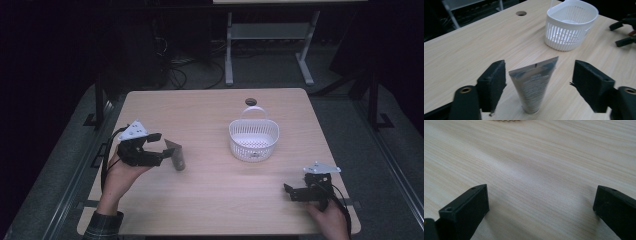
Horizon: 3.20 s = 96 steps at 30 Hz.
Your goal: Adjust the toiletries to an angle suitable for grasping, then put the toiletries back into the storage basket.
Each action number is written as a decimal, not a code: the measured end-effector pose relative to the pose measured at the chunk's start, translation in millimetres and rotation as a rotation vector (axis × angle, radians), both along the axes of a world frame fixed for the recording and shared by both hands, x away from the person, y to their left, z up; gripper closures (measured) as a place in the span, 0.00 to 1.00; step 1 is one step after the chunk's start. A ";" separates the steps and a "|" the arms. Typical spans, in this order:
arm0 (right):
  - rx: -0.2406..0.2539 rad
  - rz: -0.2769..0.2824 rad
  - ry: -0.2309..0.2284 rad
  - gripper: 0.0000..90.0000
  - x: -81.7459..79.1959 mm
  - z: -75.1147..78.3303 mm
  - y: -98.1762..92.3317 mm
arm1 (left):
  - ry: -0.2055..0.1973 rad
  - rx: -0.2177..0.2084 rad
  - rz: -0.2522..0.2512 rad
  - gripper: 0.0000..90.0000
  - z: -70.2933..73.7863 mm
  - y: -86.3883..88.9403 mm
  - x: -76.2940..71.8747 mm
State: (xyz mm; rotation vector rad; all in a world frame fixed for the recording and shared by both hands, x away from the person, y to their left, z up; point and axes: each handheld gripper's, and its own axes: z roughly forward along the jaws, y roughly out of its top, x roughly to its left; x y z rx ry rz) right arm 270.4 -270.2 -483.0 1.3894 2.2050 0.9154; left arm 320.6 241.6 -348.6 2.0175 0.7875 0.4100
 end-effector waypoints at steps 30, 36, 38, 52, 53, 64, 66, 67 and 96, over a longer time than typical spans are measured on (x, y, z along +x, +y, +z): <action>0.000 0.000 0.000 0.00 0.0 0.0 0.0 | 0.007 0.056 0.051 0.15 -20.8 -34.9 17.3; 0.001 0.001 0.001 0.00 0.0 0.1 0.0 | 0.006 0.060 0.058 0.15 -24.0 -38.3 19.3; 0.001 0.001 0.001 0.00 -0.1 0.1 0.0 | 0.003 0.068 0.067 0.15 -25.0 -37.9 19.3; 0.001 0.001 0.001 0.00 0.0 0.0 0.0 | -0.005 0.043 0.097 0.25 -25.6 -35.5 19.2; 0.001 0.001 0.001 0.00 0.0 0.0 0.0 | -0.005 0.043 0.097 0.26 -25.6 -35.5 19.2; 0.001 0.001 0.001 0.00 0.0 0.0 0.0 | 0.005 0.039 0.088 0.35 -25.3 -34.3 19.0; 0.001 0.001 0.001 0.00 0.0 0.1 0.0 | 0.005 0.039 0.086 0.35 -25.3 -34.2 19.1; 0.001 0.001 0.001 0.00 0.0 0.1 0.0 | 0.005 0.039 0.086 0.35 -25.3 -34.2 19.1; 0.000 0.000 0.000 0.00 0.0 0.0 0.0 | 0.013 0.029 0.017 0.36 -17.1 -32.5 17.9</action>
